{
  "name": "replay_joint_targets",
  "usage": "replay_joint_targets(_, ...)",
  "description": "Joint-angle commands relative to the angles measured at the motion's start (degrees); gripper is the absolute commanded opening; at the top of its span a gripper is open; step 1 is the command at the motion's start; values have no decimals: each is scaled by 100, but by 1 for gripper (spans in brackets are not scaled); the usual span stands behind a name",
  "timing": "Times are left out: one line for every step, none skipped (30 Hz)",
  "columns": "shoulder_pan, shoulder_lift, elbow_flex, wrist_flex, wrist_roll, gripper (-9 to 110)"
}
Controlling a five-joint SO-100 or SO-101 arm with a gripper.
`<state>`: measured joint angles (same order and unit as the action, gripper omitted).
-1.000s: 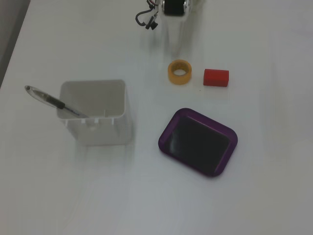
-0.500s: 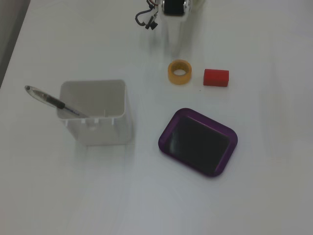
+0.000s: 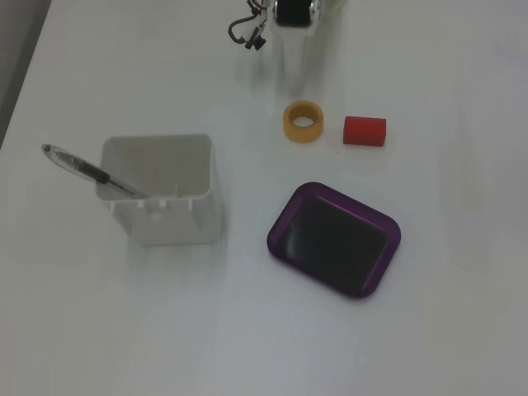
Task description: Remove the yellow tape from the box.
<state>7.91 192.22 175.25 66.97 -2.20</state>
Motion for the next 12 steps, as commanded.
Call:
replay_joint_targets(-26, 246, 18, -88, -35, 0)
replay_joint_targets(-105, 246, 18, -88, -35, 0)
replay_joint_targets(-290, 246, 18, -88, -44, 0)
replay_joint_targets(-545, 246, 26, -97, -44, 0)
replay_joint_targets(-844, 246, 35, -97, -44, 0)
replay_joint_targets(-1134, 255, 35, -97, -44, 0)
replay_joint_targets(-1310, 255, 44, -97, -44, 0)
replay_joint_targets(-1468, 281, 44, -97, -35, 0)
replay_joint_targets(-1503, 343, 53, -97, 9, 0)
replay_joint_targets(-1441, 413, 62, -97, 26, 0)
replay_joint_targets(-1380, 483, 70, -97, 35, 0)
replay_joint_targets(-1318, 510, 70, -97, 35, 0)
